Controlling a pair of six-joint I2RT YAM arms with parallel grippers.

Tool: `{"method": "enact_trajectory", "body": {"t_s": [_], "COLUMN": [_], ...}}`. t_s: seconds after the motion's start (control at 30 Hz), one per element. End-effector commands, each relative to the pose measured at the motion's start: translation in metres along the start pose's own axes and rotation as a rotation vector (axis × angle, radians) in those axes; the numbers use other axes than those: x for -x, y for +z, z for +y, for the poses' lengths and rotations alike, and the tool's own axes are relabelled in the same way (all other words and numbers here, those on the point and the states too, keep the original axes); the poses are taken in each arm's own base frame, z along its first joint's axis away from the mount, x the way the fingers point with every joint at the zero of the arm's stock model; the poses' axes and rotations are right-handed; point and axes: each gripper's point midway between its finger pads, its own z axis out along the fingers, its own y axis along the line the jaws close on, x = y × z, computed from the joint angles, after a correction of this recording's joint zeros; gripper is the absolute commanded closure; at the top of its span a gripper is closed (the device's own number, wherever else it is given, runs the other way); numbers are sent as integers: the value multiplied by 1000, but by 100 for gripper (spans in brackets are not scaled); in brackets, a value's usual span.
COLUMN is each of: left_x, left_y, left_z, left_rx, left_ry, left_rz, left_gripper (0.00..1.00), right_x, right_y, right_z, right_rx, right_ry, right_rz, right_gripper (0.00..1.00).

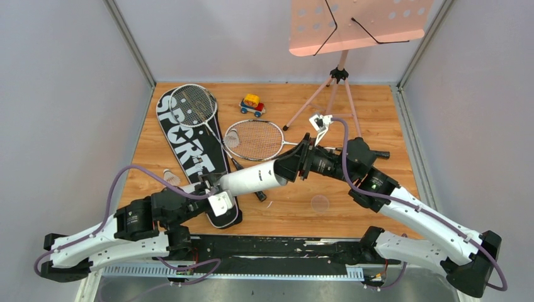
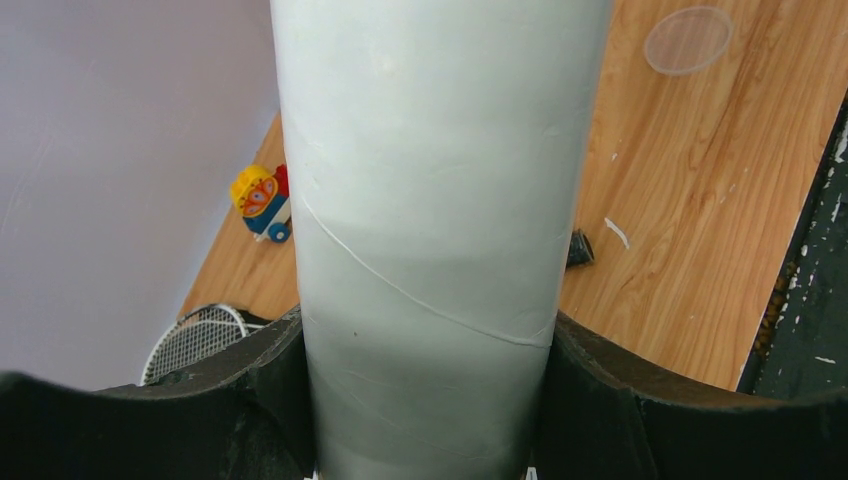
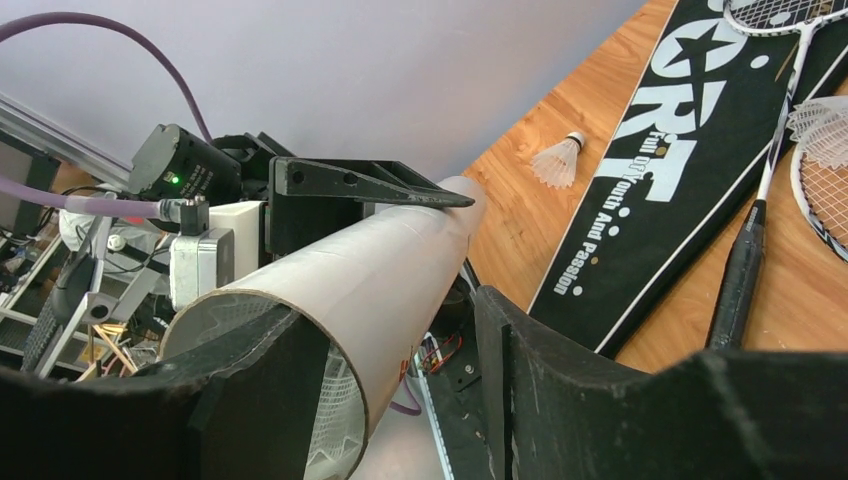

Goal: Pack up the badminton gear

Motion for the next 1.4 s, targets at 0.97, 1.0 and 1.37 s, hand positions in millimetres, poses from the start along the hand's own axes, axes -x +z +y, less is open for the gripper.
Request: {"method": "enact_trajectory", "body": {"t_s": [0.97, 1.0, 1.37], "left_x": [149, 151, 141], "left_y": [6, 10, 20], "left_z": [56, 57, 94], "left_rx": [128, 137, 384], "left_ry": [-852, -873, -1050], "left_rz": [-503, -504, -551], "left_gripper": [47, 48, 47], "right_x": [17, 14, -30], "right_y": [-62, -58, -5], "right_z": [35, 30, 18], "right_rx": [149, 137, 46], "right_ry": [-421, -403, -334], "right_rz": [-247, -238, -213], "right_gripper": [8, 8, 9]}}
